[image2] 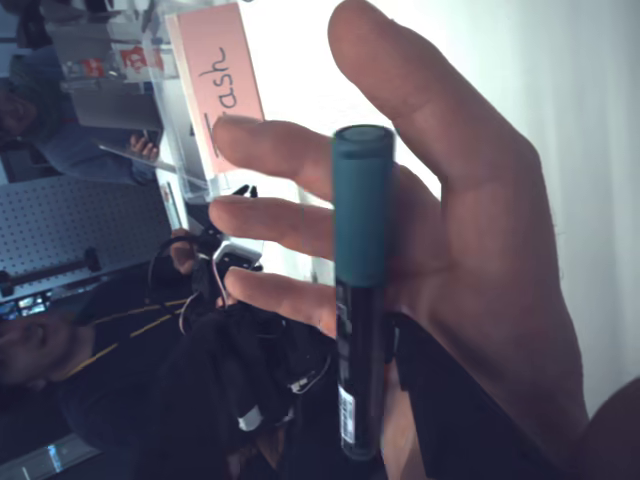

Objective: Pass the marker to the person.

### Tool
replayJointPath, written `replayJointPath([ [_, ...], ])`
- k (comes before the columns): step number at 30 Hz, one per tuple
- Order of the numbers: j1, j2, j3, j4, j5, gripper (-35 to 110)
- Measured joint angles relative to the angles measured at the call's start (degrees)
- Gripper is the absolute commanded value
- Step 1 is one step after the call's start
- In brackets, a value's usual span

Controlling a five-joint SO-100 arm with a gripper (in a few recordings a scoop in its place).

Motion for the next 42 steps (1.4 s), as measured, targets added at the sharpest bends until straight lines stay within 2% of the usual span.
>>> replayJointPath([
  [42, 0.62, 0.00, -4.57, 4.66, -0.44, 38],
])
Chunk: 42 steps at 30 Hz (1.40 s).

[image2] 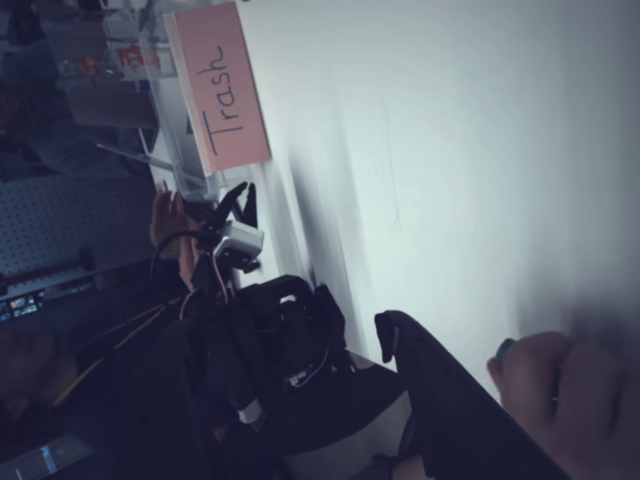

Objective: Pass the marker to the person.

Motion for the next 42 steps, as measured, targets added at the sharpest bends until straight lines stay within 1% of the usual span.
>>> replayJointPath([
  [42, 0.44, 0.18, 2.46, 0.00, 0.00, 37],
])
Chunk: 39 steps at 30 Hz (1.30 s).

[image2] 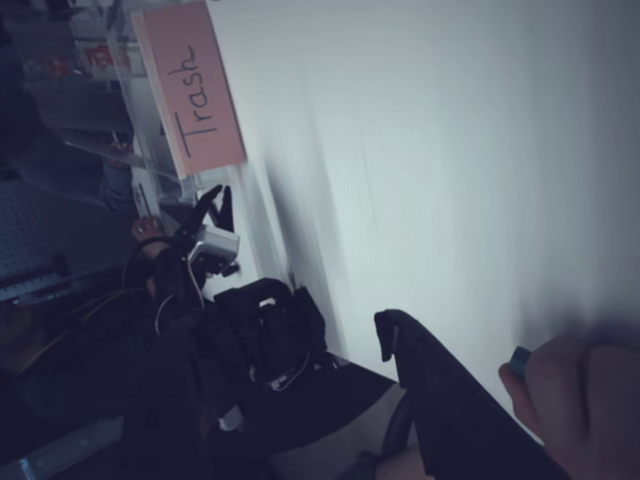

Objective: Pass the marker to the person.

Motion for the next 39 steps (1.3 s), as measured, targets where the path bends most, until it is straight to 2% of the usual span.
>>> replayJointPath([
  [20, 3.52, 5.19, 3.78, 5.71, -1.76, 37],
  [39, 4.83, 5.54, 3.78, 5.89, -2.29, 37],
])
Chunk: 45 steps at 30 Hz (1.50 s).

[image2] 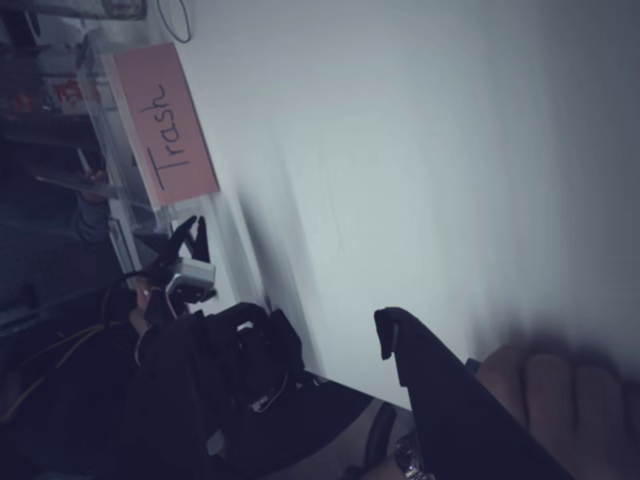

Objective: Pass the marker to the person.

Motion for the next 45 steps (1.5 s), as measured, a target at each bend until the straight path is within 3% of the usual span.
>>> replayJointPath([
  [45, 1.05, 1.49, 0.70, 1.23, -1.49, 37],
])
